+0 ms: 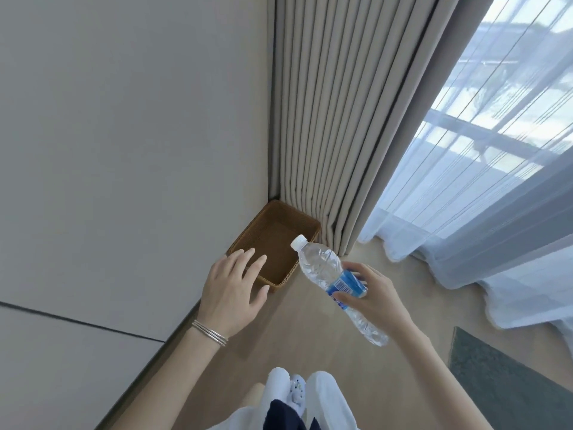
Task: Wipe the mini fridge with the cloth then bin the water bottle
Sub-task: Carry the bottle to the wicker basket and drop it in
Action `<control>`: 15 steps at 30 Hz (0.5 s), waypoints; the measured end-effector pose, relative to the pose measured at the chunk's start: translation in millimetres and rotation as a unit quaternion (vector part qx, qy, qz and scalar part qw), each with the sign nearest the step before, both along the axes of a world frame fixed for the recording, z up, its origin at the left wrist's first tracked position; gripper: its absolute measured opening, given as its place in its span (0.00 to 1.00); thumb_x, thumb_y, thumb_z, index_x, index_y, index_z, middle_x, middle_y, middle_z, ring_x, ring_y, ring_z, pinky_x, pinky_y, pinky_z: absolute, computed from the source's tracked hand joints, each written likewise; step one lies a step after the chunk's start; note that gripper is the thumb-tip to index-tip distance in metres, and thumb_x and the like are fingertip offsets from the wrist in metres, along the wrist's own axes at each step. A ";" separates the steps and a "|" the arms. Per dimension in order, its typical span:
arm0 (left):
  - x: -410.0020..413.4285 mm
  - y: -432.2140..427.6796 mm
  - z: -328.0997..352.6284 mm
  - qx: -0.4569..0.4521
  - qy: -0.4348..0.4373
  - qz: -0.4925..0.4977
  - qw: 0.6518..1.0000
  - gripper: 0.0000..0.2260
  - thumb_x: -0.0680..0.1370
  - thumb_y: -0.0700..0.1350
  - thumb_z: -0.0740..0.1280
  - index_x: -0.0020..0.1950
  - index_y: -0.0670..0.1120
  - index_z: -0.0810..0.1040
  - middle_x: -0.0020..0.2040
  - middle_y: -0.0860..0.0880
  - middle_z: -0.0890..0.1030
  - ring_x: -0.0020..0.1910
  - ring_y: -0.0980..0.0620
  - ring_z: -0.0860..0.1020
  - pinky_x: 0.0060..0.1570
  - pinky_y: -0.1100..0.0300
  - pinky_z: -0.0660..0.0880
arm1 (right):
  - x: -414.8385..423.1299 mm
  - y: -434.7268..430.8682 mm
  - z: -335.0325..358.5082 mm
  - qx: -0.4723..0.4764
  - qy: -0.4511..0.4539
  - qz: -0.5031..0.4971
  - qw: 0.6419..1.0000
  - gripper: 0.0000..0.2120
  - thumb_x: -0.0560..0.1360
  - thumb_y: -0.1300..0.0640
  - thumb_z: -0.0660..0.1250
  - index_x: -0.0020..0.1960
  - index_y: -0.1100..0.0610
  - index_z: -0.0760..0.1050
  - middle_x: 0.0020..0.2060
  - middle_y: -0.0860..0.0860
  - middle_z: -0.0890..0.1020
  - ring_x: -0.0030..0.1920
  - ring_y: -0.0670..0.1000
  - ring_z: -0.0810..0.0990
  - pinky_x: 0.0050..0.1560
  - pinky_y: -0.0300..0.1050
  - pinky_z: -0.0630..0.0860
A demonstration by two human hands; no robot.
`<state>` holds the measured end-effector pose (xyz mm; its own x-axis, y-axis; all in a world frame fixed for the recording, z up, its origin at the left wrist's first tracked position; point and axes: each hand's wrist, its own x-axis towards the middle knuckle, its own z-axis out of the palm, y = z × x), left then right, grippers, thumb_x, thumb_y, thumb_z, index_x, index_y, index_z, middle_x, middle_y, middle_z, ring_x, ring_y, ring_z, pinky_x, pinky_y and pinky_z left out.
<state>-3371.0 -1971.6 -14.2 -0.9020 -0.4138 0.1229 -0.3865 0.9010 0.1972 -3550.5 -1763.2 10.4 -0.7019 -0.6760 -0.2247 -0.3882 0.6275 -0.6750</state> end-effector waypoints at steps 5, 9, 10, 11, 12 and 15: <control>-31.5 -9.0 -8.5 0.010 -0.016 0.007 1.000 0.23 0.75 0.55 0.58 0.63 0.46 0.79 0.61 0.44 0.79 0.58 0.44 0.77 0.58 0.46 0.74 | -40.7 -20.9 -5.3 -0.025 -0.026 0.006 0.999 0.22 0.66 0.53 0.76 0.57 0.42 0.73 0.50 0.38 0.78 0.52 0.39 0.75 0.51 0.33 0.69; -56.2 -30.2 -17.5 0.017 -0.030 0.015 0.999 0.23 0.75 0.55 0.58 0.63 0.46 0.79 0.61 0.44 0.79 0.59 0.44 0.77 0.58 0.46 0.74 | -69.0 -47.0 -16.8 -0.018 -0.038 0.017 0.999 0.23 0.66 0.52 0.75 0.58 0.44 0.73 0.53 0.40 0.78 0.54 0.40 0.76 0.54 0.36 0.71; -62.6 -37.3 -19.2 0.019 -0.036 0.017 0.999 0.23 0.75 0.55 0.58 0.63 0.46 0.79 0.61 0.44 0.79 0.59 0.44 0.77 0.58 0.46 0.74 | -76.5 -55.3 -19.4 -0.017 -0.040 0.019 0.999 0.23 0.66 0.53 0.75 0.59 0.44 0.73 0.53 0.41 0.78 0.54 0.41 0.76 0.55 0.37 0.71; -69.2 -44.9 -21.0 0.022 -0.041 0.018 0.999 0.23 0.75 0.55 0.58 0.63 0.46 0.79 0.62 0.44 0.79 0.59 0.44 0.77 0.58 0.46 0.74 | -83.7 -64.0 -21.5 -0.016 -0.041 0.023 0.999 0.23 0.66 0.53 0.75 0.59 0.44 0.73 0.53 0.41 0.78 0.54 0.41 0.76 0.55 0.37 0.71; -76.2 -53.1 -23.1 0.023 -0.042 0.020 0.999 0.23 0.75 0.56 0.58 0.63 0.46 0.79 0.62 0.45 0.79 0.59 0.43 0.77 0.58 0.46 0.74 | -90.9 -73.0 -24.0 -0.014 -0.041 0.026 0.999 0.23 0.67 0.53 0.75 0.59 0.44 0.73 0.53 0.41 0.78 0.54 0.42 0.76 0.55 0.37 0.72; -98.1 -79.0 -28.4 0.029 -0.045 0.023 0.998 0.23 0.75 0.55 0.58 0.63 0.46 0.79 0.61 0.45 0.79 0.59 0.43 0.77 0.58 0.45 0.73 | -112.6 -101.1 -32.0 -0.006 -0.039 0.029 0.999 0.23 0.67 0.52 0.75 0.59 0.45 0.72 0.53 0.40 0.78 0.53 0.40 0.75 0.54 0.34 0.70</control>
<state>-3469.1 -2050.6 -42.6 -0.8881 -0.4594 0.0167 -0.4460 0.8698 0.2110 -3663.0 -1864.4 -21.6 -0.6426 -0.7177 -0.2684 -0.3698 0.5973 -0.7117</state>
